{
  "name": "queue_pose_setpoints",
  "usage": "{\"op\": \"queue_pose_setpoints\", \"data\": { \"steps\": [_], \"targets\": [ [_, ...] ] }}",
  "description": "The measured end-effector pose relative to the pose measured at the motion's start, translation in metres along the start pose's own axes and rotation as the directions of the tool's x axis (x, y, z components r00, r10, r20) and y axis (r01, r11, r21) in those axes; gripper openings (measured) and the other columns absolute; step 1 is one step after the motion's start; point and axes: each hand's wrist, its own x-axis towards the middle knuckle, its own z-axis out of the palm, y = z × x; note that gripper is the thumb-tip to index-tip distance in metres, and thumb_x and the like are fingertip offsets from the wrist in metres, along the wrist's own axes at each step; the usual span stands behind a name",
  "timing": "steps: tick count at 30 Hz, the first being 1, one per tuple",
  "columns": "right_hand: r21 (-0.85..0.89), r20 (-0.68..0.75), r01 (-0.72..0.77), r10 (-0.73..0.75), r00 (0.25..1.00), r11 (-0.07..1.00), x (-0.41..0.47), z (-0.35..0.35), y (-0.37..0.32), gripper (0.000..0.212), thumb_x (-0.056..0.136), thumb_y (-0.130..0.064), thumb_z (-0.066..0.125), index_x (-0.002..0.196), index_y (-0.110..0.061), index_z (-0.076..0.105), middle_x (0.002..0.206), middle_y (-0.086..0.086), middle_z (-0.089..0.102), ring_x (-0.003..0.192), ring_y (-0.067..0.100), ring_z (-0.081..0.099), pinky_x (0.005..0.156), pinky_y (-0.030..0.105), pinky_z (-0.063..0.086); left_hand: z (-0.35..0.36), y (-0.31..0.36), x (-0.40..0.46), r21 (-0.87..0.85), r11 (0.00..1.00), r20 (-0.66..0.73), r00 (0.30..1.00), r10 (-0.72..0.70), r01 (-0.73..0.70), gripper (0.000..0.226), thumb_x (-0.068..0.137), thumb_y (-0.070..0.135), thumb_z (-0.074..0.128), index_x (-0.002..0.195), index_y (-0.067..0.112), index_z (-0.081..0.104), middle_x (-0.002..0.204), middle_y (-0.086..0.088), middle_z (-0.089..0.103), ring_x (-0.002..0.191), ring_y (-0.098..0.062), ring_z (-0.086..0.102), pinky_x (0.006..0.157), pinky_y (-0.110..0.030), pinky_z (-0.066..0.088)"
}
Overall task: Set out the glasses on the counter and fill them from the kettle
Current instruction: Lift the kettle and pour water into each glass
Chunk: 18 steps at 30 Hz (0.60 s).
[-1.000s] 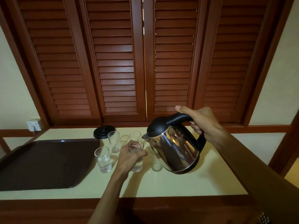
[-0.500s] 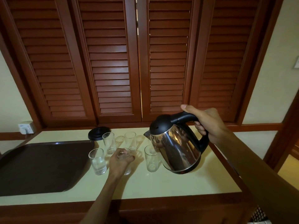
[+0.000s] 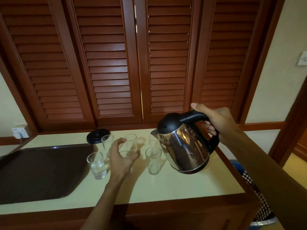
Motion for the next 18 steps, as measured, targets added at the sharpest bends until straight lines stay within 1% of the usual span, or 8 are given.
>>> {"op": "queue_pose_setpoints", "data": {
  "steps": [3,5,6,8,11,14,16,18],
  "targets": [
    [0.005,-0.002,-0.002,0.002,1.000,1.000,-0.001,-0.002,-0.001,0.054,0.077,-0.053,0.080,0.053,-0.013,0.053,0.046,0.001,0.042,0.039,0.017,0.033,0.041,0.028,0.030,0.005,0.026,-0.001,0.146,0.958,-0.056,0.964,0.259,-0.249,0.052,0.067,0.031,0.085,0.111,0.025,0.059,0.123,0.005,0.055,0.120,-0.016,0.047,0.100,-0.033,0.039],
    [0.005,-0.019,-0.001,0.001,1.000,1.000,-0.002,-0.003,-0.002,0.053,0.079,-0.051,0.080,0.053,-0.013,0.054,0.045,0.001,0.042,0.038,0.016,0.033,0.038,0.025,0.030,0.012,0.039,-0.002,0.183,0.924,-0.038,0.937,0.347,-0.335,0.053,0.066,0.028,0.086,0.112,0.022,0.062,0.133,0.003,0.052,0.128,-0.015,0.043,0.106,-0.030,0.035],
    [0.000,-0.031,-0.003,0.003,1.000,1.000,-0.003,-0.003,-0.003,0.054,0.079,-0.051,0.080,0.053,-0.012,0.053,0.044,0.001,0.042,0.037,0.016,0.033,0.036,0.024,0.030,0.016,0.044,-0.004,0.164,0.921,-0.001,0.934,0.358,-0.353,0.055,0.066,0.028,0.086,0.114,0.022,0.061,0.137,0.003,0.049,0.132,-0.013,0.040,0.108,-0.027,0.032],
    [-0.004,-0.049,-0.009,0.009,0.999,1.000,-0.004,-0.004,-0.004,0.054,0.079,-0.051,0.080,0.052,-0.012,0.052,0.044,0.001,0.042,0.036,0.015,0.033,0.035,0.023,0.030,0.027,0.051,-0.009,0.096,0.938,0.111,0.940,0.323,-0.334,0.060,0.067,0.029,0.086,0.120,0.025,0.058,0.140,0.006,0.044,0.137,-0.012,0.036,0.109,-0.026,0.031],
    [-0.007,-0.050,-0.015,0.015,0.999,1.000,-0.007,-0.007,-0.005,0.053,0.081,-0.050,0.079,0.054,-0.013,0.053,0.043,-0.002,0.043,0.037,0.013,0.034,0.034,0.021,0.030,0.045,0.045,-0.018,0.069,0.971,0.240,0.949,0.206,-0.228,0.071,0.068,0.032,0.090,0.126,0.032,0.049,0.138,0.009,0.043,0.131,-0.009,0.037,0.107,-0.030,0.040],
    [-0.019,-0.055,-0.012,0.011,0.998,1.000,-0.011,-0.010,-0.007,0.052,0.082,-0.049,0.079,0.055,-0.012,0.053,0.043,-0.002,0.043,0.037,0.013,0.035,0.034,0.019,0.031,0.059,0.030,-0.026,0.066,0.997,0.270,0.963,0.014,-0.033,0.084,0.067,0.034,0.092,0.136,0.029,0.044,0.144,0.005,0.045,0.129,-0.009,0.038,0.104,-0.029,0.040],
    [-0.020,-0.053,-0.008,0.007,0.999,1.000,-0.012,-0.011,-0.007,0.052,0.082,-0.048,0.079,0.055,-0.012,0.053,0.042,-0.002,0.043,0.037,0.013,0.035,0.034,0.020,0.031,0.067,0.019,-0.029,0.054,0.996,0.270,0.959,-0.086,0.075,0.095,0.066,0.035,0.094,0.143,0.024,0.042,0.149,0.000,0.046,0.135,-0.017,0.043,0.103,-0.028,0.039],
    [-0.025,-0.050,-0.006,0.005,0.999,1.000,-0.013,-0.012,-0.006,0.052,0.082,-0.048,0.079,0.055,-0.012,0.053,0.042,-0.002,0.043,0.037,0.014,0.035,0.035,0.020,0.031,0.073,0.013,-0.031,0.047,0.988,0.248,0.956,-0.155,0.147,0.100,0.065,0.033,0.096,0.146,0.018,0.039,0.149,-0.004,0.050,0.137,-0.023,0.048,0.105,-0.030,0.042]
  ]
}}
